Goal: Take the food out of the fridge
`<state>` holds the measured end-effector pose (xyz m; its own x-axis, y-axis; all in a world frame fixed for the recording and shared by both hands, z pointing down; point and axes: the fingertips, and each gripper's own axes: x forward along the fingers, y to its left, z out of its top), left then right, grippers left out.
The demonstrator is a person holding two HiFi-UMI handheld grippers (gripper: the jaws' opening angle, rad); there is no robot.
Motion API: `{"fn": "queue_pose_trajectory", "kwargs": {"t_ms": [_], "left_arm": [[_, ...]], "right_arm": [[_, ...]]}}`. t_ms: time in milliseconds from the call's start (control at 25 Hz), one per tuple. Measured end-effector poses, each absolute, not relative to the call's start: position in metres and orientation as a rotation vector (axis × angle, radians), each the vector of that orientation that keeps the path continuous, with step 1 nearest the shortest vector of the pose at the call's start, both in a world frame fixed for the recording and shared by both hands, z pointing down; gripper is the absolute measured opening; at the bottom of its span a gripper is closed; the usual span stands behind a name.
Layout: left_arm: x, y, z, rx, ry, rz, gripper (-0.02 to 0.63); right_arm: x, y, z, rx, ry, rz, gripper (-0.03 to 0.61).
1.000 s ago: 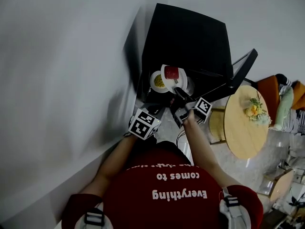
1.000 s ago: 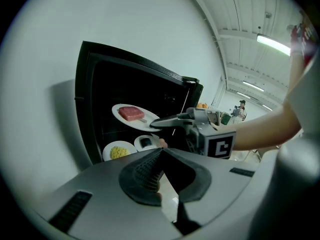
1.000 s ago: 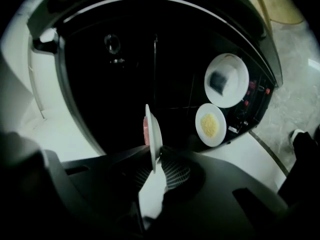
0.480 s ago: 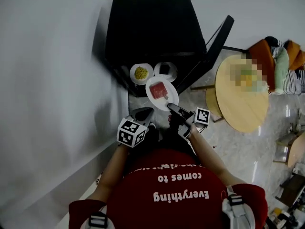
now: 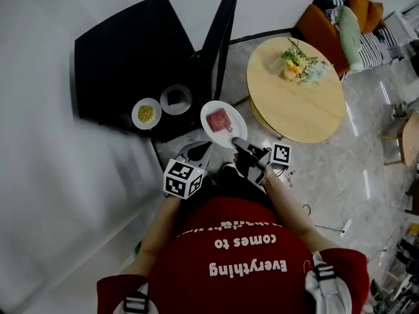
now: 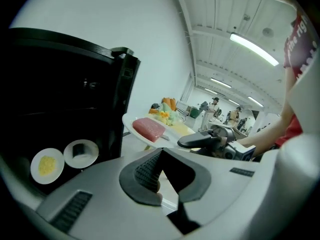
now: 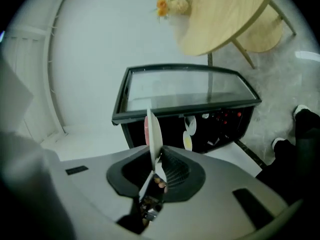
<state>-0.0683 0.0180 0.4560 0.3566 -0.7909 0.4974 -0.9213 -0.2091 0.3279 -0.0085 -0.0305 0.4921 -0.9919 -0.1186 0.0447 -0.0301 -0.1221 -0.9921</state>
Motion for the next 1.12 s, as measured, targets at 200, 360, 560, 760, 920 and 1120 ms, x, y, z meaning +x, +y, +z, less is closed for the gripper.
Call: {"fn": "queue_pose_trajectory", "kwargs": {"t_ms": [200, 360, 560, 760, 920, 1120], "left_arm": [[-0.021, -0.02, 0.449, 2.154, -1.374, 0.329, -0.002], [0.017, -0.05, 0.449, 2.224, -1.295, 0.387, -0.002], [0.065, -0.085, 0.457, 2.281, -1.195, 0.436, -0.002], [0.105, -0.101, 0.485, 2.296, -1.094, 0.548, -0.001], [0.13, -0.105, 0.506, 2.29, -1.038, 0.625, -0.002], [0.152, -0.116, 0.528, 2.28, -1.0, 0.673, -0.002]], "right_arm": [[0.069, -0.073, 0.506, -0.378, 1.918, -2.194, 0.054], [0.126, -0.1, 0.528, -0.537, 1.787, -2.121, 0.054], [0.174, -0.119, 0.556, -0.692, 1.678, -2.052, 0.054], [0.194, -0.129, 0.591, -0.792, 1.61, -2.064, 0.054], [0.204, -0.137, 0.61, -0.826, 1.512, -2.072, 0.054], [0.212, -0.146, 0.633, -0.934, 1.51, -2.117, 0.055]]}}
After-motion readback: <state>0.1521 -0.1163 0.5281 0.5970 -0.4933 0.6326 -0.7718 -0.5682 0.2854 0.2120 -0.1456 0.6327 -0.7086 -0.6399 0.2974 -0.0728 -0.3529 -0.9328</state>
